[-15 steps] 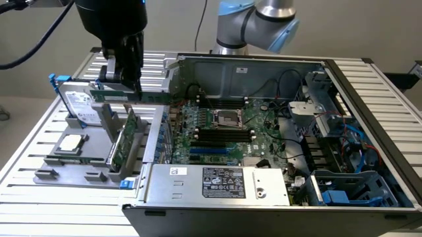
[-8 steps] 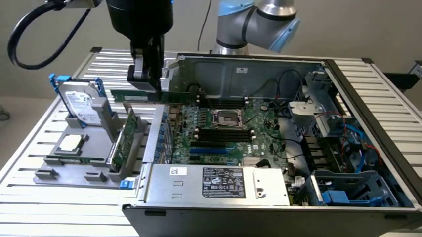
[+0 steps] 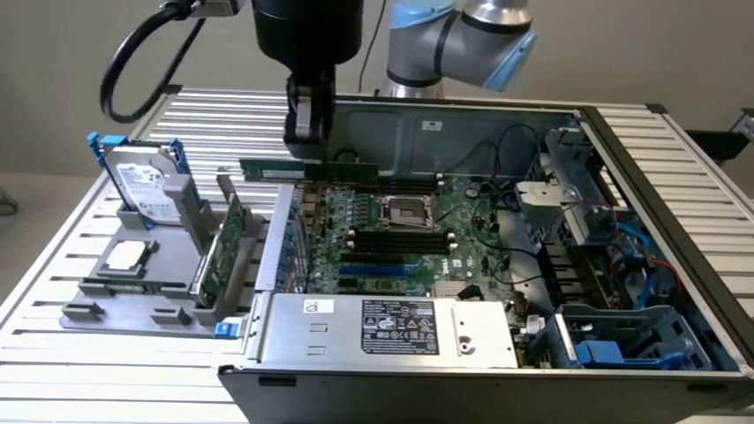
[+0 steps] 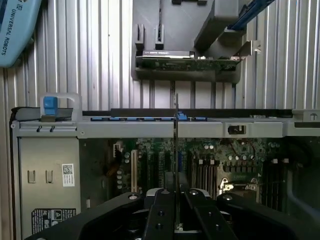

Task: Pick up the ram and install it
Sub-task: 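Pick up the ram and move it above insertion slot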

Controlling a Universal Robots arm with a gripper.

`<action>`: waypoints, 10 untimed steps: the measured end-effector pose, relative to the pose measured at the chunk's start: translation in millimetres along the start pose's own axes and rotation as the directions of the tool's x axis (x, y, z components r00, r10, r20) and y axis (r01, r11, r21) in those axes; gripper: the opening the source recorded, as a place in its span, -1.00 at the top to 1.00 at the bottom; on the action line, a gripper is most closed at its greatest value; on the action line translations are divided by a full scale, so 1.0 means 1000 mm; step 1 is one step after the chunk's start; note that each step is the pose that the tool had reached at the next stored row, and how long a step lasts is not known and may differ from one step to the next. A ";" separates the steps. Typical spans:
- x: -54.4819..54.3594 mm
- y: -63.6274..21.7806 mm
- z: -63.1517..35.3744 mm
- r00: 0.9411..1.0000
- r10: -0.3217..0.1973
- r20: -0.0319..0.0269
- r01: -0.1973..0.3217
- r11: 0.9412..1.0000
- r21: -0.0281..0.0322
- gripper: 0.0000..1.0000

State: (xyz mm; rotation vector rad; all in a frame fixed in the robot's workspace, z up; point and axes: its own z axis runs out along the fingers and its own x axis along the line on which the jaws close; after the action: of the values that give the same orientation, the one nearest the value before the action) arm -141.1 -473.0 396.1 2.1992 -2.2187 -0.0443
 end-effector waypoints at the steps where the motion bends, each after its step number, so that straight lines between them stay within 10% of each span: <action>1: -0.002 -0.0045 0.0007 1.000 0.000 -0.001 0.000 1.000 0.000 0.73; 10: -0.027 -0.0407 0.0084 1.000 0.000 -0.006 0.000 1.000 0.000 0.73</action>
State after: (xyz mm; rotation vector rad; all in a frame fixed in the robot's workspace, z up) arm -100.4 -446.3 386.6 2.1963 -2.2160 -0.0378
